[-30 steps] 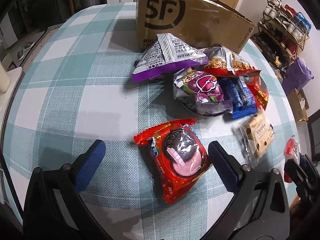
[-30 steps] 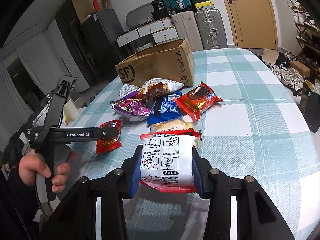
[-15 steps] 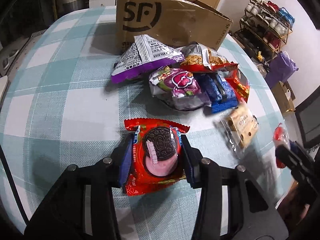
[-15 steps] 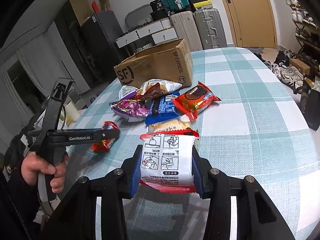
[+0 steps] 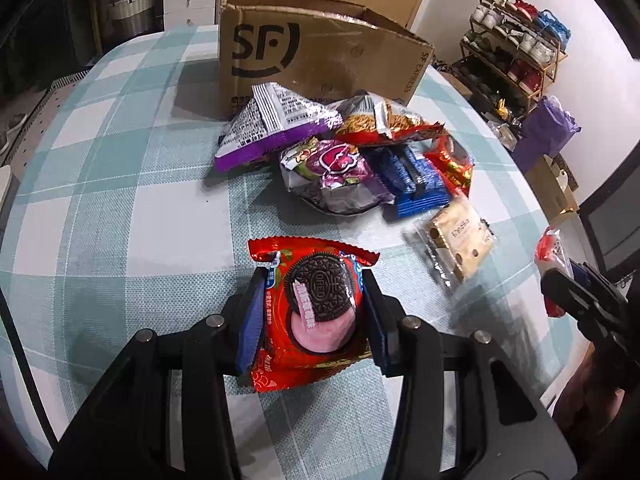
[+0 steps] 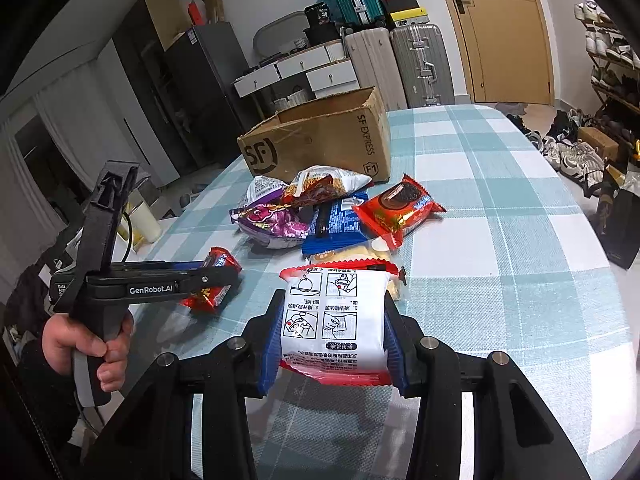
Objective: Organize snacks
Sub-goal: 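Carry the red Oreo pack and white bag up toward the box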
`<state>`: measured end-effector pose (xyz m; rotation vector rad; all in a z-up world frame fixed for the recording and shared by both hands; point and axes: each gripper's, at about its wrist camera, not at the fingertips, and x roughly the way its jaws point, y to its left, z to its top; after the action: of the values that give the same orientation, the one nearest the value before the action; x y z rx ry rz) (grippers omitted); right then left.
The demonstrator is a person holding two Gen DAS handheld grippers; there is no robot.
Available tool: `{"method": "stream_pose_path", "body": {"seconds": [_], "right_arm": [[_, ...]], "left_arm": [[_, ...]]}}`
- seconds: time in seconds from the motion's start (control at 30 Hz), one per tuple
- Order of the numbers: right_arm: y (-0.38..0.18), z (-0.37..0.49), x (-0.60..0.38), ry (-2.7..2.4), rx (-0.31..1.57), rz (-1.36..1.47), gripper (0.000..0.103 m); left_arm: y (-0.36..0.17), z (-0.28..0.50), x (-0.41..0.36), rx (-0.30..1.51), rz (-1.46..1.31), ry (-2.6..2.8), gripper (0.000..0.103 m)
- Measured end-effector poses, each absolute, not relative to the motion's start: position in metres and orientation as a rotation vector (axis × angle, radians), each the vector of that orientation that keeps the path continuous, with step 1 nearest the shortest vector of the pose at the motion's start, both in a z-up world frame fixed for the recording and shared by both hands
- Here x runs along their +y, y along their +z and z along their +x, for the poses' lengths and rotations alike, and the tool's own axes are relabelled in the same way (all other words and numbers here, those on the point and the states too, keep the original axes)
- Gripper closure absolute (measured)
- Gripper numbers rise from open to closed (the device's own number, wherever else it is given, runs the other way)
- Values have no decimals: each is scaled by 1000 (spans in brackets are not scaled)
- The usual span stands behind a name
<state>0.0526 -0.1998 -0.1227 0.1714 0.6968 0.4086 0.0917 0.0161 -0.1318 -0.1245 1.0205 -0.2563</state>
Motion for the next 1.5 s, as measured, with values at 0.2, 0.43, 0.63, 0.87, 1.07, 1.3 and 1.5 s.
{"method": "stream_pose_path", "body": {"seconds": [0.2, 0.43, 0.63, 0.87, 1.07, 1.3, 1.5], "right_arm": [[-112, 50, -197, 399, 683, 151, 59], [-94, 52, -188, 406, 653, 116, 59], [-72, 62, -177, 424, 616, 94, 59], [-41, 82, -165, 461, 577, 78, 59], [-12, 106, -157, 496, 554, 78, 59], [17, 133, -144, 521, 528, 48, 59], [37, 157, -135, 489, 502, 29, 59]], "left_arm": [[-118, 85, 23, 988, -142, -270, 62], [-91, 83, 35, 931, -154, -289, 62], [-63, 89, 46, 873, -155, -306, 62], [-31, 102, 58, 805, -186, -319, 62], [-4, 120, 60, 777, -187, -343, 62], [18, 149, 55, 779, -189, -368, 62], [33, 176, 49, 773, -181, -369, 62]]}}
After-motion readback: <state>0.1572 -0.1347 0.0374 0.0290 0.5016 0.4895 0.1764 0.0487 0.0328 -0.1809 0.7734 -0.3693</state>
